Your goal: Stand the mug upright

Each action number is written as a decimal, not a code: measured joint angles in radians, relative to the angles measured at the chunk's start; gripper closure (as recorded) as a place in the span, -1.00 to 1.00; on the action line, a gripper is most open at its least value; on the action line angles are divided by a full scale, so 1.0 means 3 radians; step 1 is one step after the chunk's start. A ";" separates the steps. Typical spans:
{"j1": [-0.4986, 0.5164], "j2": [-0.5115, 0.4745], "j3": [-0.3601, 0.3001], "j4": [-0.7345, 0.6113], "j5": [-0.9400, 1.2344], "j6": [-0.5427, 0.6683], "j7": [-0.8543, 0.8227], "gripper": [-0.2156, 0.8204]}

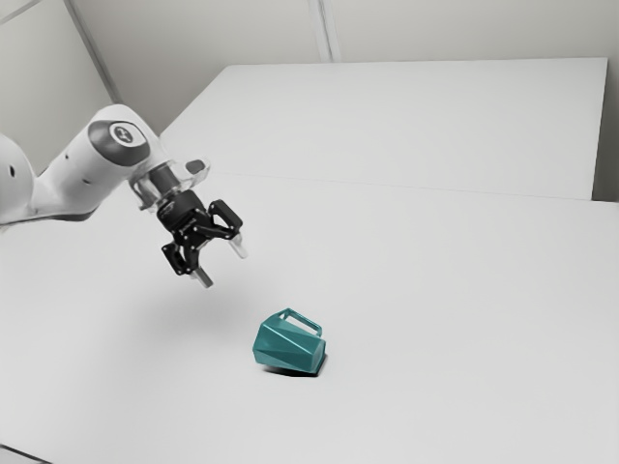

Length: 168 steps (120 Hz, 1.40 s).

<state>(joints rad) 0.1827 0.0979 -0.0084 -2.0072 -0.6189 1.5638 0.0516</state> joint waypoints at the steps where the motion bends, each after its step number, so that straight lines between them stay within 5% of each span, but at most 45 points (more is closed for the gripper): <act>1: -0.0002 -0.0001 0.0000 -0.0012 -0.0004 0.0008 0.0007 -0.58; 56: -0.0020 -0.0003 -0.0001 -0.0456 -0.0361 0.0372 0.0722 -0.58; 168: -0.0248 0.0249 -0.0116 -0.0652 -0.0830 0.0962 0.1679 -0.58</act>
<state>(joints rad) 0.1082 0.1727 -0.0431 -2.2028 -0.8681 1.8523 0.5553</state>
